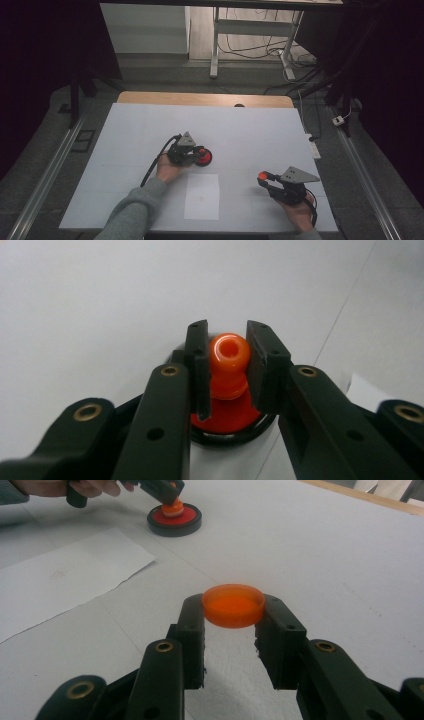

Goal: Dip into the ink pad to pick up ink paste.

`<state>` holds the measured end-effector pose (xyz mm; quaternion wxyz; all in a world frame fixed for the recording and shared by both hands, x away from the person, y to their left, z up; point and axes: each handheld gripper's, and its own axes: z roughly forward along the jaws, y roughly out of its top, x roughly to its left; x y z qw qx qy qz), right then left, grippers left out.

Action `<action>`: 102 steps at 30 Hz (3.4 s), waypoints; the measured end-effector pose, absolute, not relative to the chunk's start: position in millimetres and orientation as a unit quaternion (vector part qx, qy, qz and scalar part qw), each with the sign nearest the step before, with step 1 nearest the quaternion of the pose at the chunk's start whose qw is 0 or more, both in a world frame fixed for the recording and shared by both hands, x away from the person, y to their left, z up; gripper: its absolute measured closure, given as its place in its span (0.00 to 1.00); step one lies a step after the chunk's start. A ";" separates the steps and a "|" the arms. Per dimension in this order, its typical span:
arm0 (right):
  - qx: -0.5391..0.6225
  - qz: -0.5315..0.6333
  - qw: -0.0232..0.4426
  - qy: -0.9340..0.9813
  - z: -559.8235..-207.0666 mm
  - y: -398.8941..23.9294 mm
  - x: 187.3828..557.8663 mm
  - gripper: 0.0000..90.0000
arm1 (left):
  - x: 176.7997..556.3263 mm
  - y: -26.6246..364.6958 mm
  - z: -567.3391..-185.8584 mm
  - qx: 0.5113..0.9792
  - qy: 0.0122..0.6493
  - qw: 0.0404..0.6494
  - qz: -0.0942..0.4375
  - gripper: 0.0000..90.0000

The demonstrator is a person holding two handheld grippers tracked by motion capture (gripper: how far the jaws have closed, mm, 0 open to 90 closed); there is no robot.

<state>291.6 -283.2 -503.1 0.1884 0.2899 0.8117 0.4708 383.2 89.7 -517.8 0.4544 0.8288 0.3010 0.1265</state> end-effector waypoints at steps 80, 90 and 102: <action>0.278 0.481 0.198 0.808 -497.3 -282.8 285.3 0.72 | 377.3 87.0 -503.5 0.816 0.295 0.469 0.163 0.81; 0.282 0.483 0.200 0.805 -496.8 -283.4 285.6 0.72 | 371.6 92.9 -489.9 0.812 0.285 0.483 0.160 0.81; 0.285 0.481 0.199 0.805 -497.9 -286.4 288.0 0.72 | 364.0 112.2 -473.0 0.799 0.285 0.513 0.133 0.81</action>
